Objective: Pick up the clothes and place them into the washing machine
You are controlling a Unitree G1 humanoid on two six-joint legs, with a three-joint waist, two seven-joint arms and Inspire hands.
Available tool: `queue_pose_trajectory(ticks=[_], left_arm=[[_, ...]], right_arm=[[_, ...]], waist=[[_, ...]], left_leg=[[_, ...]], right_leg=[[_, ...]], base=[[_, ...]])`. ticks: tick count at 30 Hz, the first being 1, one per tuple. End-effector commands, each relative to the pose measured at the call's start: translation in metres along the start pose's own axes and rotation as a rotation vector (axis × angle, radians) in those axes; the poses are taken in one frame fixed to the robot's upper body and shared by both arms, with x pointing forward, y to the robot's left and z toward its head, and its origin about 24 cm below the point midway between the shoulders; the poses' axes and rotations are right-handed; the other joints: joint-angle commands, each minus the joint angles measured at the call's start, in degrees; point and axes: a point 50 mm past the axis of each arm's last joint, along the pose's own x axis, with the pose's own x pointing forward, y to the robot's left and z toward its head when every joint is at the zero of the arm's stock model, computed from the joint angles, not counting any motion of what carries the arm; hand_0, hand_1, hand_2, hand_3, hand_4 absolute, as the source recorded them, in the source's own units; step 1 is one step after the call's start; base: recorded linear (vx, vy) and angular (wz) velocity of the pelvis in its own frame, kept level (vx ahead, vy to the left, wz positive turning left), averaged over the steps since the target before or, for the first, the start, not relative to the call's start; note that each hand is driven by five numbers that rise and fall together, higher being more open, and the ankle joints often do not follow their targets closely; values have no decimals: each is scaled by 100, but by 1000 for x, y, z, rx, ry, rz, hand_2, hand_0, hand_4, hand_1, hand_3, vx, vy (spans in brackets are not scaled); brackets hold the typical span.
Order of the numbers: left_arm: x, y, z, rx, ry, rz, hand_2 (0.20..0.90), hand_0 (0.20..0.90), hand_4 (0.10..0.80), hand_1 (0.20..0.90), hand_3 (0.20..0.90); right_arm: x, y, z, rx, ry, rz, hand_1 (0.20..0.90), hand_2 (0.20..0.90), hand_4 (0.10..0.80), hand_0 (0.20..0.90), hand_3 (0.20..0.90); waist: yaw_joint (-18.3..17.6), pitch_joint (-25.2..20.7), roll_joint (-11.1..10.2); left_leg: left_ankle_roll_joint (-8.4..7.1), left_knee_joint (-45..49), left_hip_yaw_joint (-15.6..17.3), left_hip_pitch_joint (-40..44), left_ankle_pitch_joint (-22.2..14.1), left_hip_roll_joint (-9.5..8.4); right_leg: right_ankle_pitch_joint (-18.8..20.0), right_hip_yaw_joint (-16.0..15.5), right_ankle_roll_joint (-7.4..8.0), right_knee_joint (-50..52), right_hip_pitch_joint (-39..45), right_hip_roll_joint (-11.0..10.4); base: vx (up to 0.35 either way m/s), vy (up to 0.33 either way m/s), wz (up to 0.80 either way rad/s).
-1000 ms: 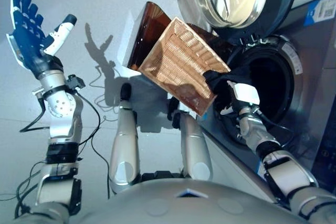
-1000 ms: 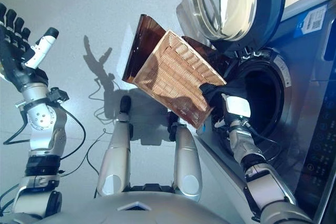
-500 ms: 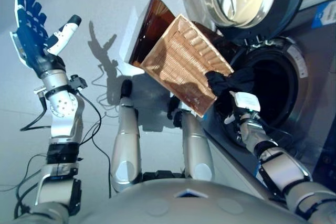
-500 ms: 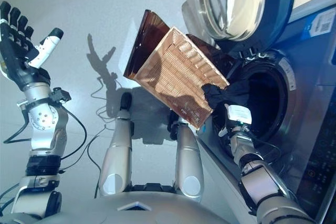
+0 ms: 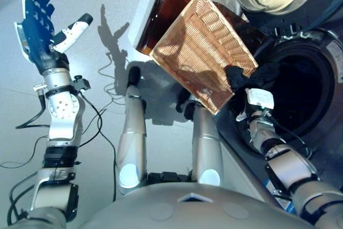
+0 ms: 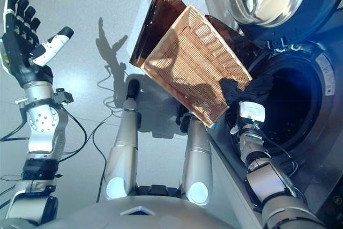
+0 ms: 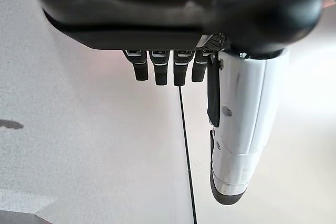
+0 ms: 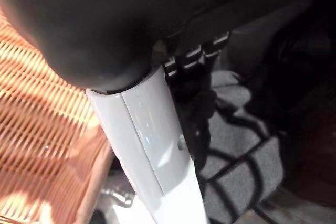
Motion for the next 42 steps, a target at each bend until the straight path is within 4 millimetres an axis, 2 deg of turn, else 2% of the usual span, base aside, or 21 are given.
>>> queue_pose_trajectory(ticks=[1,10,17,19,24,25,26,30,37,42], left_arm=[[2,4,44,-36,-250,1,900,900,800,900,900],[7,7,50,-42,-288,11,900,900,800,900,900],[9,0,51,-80,-294,-6,900,900,800,900,900],[9,-1,48,-89,-282,-7,900,900,800,900,900],[9,-1,45,-94,-267,2,900,900,800,900,900],[9,-3,43,-105,-255,6,900,900,800,900,900],[8,-3,41,-109,-248,9,900,900,800,900,900],[5,4,31,-104,-201,57,900,900,800,900,900],[1,15,23,-106,-170,133,900,900,800,900,900],[-5,19,16,-111,-134,160,900,900,800,900,900]], right_arm=[[-12,10,-59,-186,135,91,200,200,300,200,200],[0,-11,-54,-311,84,25,200,200,300,200,200],[9,-33,-63,-274,140,-43,200,200,300,200,200],[12,-43,-68,-192,189,-90,200,200,300,200,200],[15,-52,-65,-41,218,-171,200,200,300,200,200],[16,-55,-59,99,235,-213,200,200,300,200,200],[17,-55,-54,168,238,-229,200,200,300,200,200],[17,-60,-37,345,188,-306,200,200,300,200,200],[7,-51,-34,392,147,-321,200,200,300,200,200],[5,-52,-23,738,197,-384,200,200,300,200,200]], waist=[[64,-498,363],[141,-627,374],[190,-627,449],[203,-683,463],[187,-727,453],[168,-735,436],[155,-716,437],[28,-739,341],[-146,-744,203],[-198,-790,156]], left_leg=[[190,247,23,-670,-11,-257],[257,-32,126,-698,31,-386],[342,-858,366,-195,283,-572],[404,-1076,462,108,309,-643],[482,-1188,550,427,256,-691],[533,-1231,612,600,219,-715],[565,-1256,653,622,367,-714],[629,-1298,742,959,268,-710],[669,-1307,783,1300,134,-714],[703,-1352,817,1447,97,-685]], right_leg=[[369,181,117,-429,-450,79],[482,272,157,-617,-535,-26],[672,486,260,-1081,-286,-199],[727,620,319,-1281,-48,-274],[825,731,374,-1491,245,-326],[907,774,406,-1615,419,-352],[1110,766,404,-1749,488,-359],[1202,874,453,-1988,843,-361],[1291,953,525,-2292,1248,-355],[1346,1043,515,-2517,1427,-308]], base=[[11,16,11],[13,43,7],[26,114,6],[71,153,-4],[62,119,-10],[-39,144,-12],[-20,187,-14],[49,86,-22],[59,30,-15],[52,11,-7]])
